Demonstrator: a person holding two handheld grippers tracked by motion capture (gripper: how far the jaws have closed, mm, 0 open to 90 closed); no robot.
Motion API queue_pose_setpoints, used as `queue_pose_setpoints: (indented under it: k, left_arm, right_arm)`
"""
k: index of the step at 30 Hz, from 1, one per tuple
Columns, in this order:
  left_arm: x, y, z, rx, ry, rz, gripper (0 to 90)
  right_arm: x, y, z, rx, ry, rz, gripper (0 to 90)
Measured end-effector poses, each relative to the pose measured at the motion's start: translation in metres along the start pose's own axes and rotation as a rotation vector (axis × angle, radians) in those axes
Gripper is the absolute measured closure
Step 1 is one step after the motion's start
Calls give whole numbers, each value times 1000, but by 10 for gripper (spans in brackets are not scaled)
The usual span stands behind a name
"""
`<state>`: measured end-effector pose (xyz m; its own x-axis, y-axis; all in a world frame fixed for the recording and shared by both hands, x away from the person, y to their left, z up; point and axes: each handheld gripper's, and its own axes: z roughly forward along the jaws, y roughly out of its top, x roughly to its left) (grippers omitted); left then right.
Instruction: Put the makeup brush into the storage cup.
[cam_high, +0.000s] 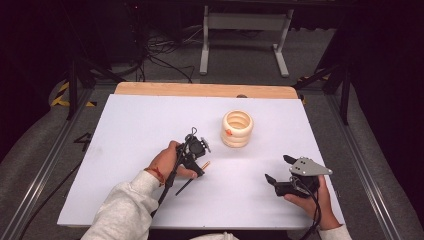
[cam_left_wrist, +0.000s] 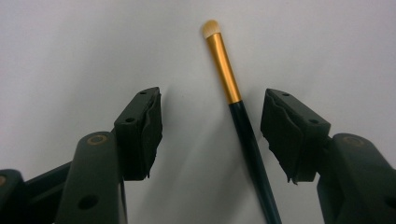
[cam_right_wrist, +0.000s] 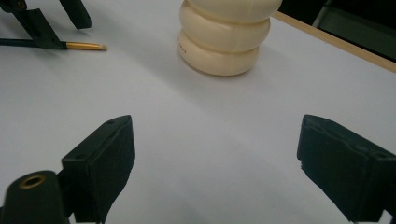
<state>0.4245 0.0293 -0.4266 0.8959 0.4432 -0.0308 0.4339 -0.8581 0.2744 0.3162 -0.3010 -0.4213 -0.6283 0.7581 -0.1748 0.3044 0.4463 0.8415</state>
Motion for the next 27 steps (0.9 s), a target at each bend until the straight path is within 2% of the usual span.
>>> queue_pose_setpoints:
  k: [7,12,16,18,24,27]
  left_arm:
    - [-2,6,1,40,13,38,436]
    - [-8,10,0,72,2,91,578]
    - [-8,13,-1,94,-4,120,641]
    - [-9,14,-1,98,-3,127,662]
    - [-7,13,-1,92,-6,133,834]
    - [-7,12,-1,84,-4,133,835]
  right_arm:
    - [-1,0,1,1,-4,5,119]
    - [1,0,1,3,-2,-11,128]
    - [2,0,1,0,5,-16,130]
    - [2,0,1,1,6,-14,129]
    - [1,-1,2,13,10,-15,129]
    - [1,-1,2,15,9,-17,129]
